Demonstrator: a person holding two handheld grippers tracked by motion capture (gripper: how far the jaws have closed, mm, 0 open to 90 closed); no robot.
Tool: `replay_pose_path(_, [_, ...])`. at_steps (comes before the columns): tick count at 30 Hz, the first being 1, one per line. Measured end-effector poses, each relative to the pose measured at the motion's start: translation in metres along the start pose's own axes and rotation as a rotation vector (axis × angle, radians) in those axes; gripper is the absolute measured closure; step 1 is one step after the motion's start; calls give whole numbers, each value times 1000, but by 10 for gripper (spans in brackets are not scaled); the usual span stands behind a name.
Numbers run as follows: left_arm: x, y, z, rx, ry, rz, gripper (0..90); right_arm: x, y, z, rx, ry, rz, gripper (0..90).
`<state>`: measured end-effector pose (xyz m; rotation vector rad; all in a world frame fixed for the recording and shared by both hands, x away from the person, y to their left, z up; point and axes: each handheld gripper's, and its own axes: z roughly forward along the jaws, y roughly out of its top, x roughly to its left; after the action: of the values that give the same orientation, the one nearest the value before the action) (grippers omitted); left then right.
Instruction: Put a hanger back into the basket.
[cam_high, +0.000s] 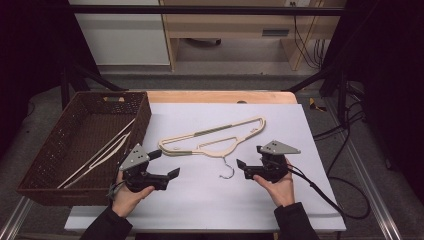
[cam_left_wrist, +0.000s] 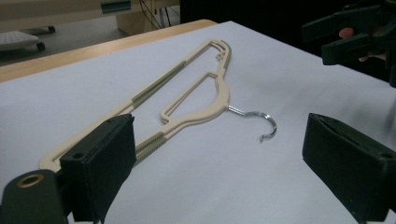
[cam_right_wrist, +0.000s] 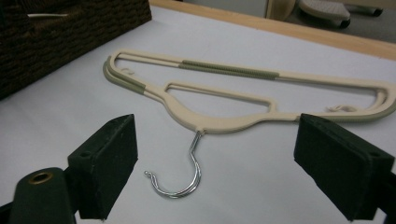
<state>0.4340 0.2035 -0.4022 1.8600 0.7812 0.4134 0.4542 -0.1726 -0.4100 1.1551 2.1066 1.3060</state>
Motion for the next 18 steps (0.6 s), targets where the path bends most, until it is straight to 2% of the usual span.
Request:
replay_pose_path(2, [0,-1,1,5,1,4,86,3,0,7,18,14,-8,166])
replay_pose_path(4, [1,-3,4,15,5,14,85,6,-1,15,43,15,6,188])
replay_pose_path(5, [2,-3,4,17,9,18,84,6,-1,20,46,21,-11,203])
replay_pose_path(9, [4,-5,5,21,14,12,85,12,-2,39,87,16,-9,261])
replay_pose_path(11, [4,-5,5,24,17,12,86,12,-3,47,90,24,-7,303])
replay_pose_path(12, [5,-5,5,24,18,12,87,13,-3,51,97,17,20,328])
replay_pose_path(18, [7,-5,2,16,21,3,94,13,-3,69,120,6,52,430])
